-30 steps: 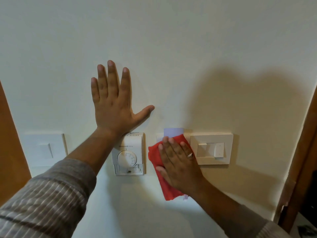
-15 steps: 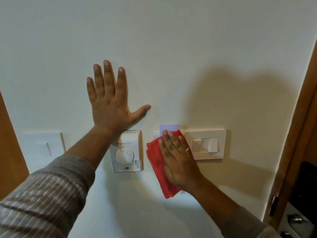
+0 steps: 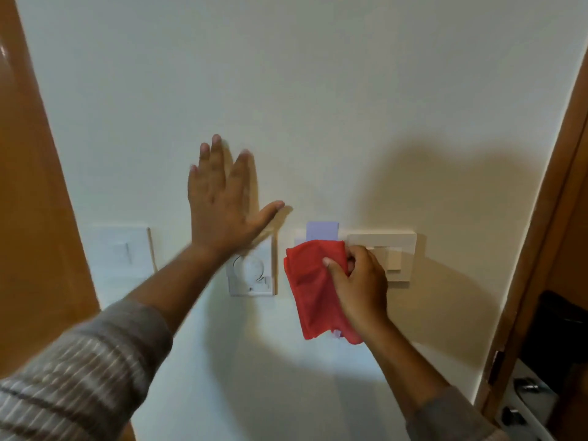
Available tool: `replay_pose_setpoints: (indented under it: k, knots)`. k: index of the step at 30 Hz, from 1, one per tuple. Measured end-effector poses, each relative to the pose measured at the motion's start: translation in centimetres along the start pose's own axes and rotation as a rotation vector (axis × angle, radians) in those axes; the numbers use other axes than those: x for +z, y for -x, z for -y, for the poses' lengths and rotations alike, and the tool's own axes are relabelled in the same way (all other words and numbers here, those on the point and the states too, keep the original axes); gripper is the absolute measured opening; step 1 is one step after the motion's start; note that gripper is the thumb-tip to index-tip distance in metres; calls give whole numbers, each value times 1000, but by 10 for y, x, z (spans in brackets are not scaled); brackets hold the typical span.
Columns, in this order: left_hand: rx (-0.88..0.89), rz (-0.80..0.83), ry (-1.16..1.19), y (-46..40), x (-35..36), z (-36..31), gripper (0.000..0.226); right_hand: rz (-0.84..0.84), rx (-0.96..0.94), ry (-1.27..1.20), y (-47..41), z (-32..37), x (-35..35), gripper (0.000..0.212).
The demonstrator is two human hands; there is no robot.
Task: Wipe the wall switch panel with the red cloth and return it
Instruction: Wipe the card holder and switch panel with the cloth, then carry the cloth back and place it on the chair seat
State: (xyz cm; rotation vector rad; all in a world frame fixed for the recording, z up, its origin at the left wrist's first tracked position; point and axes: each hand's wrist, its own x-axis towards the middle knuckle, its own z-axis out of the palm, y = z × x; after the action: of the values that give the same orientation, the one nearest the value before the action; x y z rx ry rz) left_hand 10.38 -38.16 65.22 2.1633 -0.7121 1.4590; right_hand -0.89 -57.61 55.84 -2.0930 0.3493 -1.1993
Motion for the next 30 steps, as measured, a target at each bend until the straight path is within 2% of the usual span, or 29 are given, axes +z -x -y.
replay_pose_setpoints:
  k: [2,3,5,6,10,11,13,16,18,21,24,28,30]
  knots:
    - [-94,-109,151,50,-9,-7,73,150,-14,-60,10,8,-2,18]
    - [-104,-84,250,80,-12,-11,61,228,-12,-77,16,11,-2,19]
    - [-112,62,437,131,-19,-23,46,334,33,-151,31,17,-1,19]
    - [-192,160,520,148,-25,-28,44,346,67,-202,38,21,0,19]
    - [-737,646,971,170,-38,-21,68,325,237,-422,74,56,14,18]
    - [-808,732,1105,170,-42,-14,65,316,290,-477,84,69,18,18]
    - [-880,814,1252,168,-55,6,41,267,368,-543,100,96,30,20]
    - [-955,785,1303,172,-76,30,34,211,445,-551,124,122,42,30]
    - [-974,744,1307,181,-87,46,31,279,444,-484,150,127,52,34]
    - [-941,767,1239,197,-103,70,27,447,473,-398,194,127,66,43]
    - [-890,817,1145,220,-105,99,24,472,529,-378,220,126,84,44]
    - [-935,888,1011,262,-102,130,49,533,557,-364,248,118,114,43]
    - [-979,891,967,290,-101,145,51,584,585,-342,271,106,134,43]
